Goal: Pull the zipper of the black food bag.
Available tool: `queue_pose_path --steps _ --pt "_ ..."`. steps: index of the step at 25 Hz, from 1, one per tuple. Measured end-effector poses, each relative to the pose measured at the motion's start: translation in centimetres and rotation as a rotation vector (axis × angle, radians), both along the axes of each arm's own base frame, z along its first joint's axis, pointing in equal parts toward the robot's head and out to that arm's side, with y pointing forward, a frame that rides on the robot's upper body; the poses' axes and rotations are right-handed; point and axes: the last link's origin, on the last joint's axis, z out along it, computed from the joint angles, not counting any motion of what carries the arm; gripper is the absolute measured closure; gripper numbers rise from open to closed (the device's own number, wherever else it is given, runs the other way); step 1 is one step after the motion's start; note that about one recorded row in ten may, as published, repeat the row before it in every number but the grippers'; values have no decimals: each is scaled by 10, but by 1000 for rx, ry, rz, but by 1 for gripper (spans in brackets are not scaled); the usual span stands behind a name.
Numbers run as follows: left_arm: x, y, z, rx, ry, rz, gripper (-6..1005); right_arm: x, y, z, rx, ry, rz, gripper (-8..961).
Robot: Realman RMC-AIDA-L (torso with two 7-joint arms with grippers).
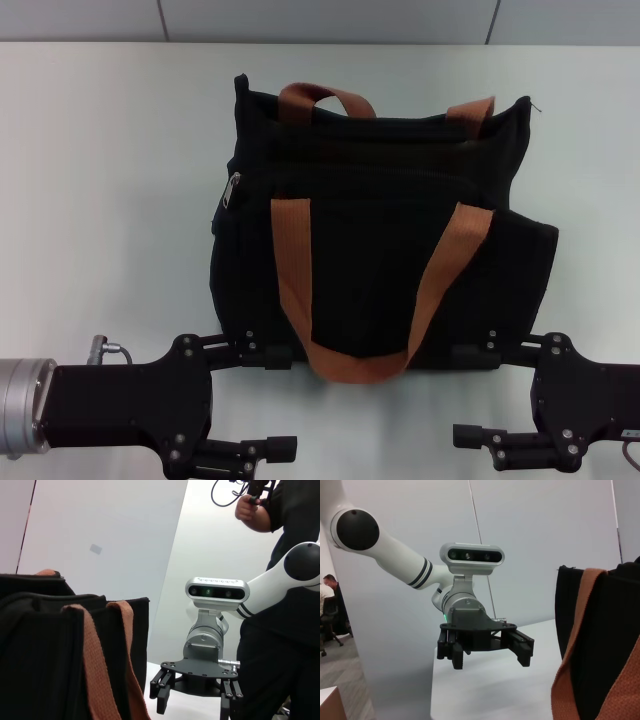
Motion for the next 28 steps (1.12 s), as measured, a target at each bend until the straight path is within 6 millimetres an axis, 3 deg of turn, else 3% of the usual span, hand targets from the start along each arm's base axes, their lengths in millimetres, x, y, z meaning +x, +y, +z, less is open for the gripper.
queue_pose_path --steps 22,27,28 --pt "8 3 4 50 -65 -24 168 2 3 -1 18 -17 -13 203" --pt "22 8 15 198 -205 -71 168 1 3 -3 14 -10 -18 203" --pt "30 20 26 356 -337 -38 168 1 3 -3 14 -10 -18 203"
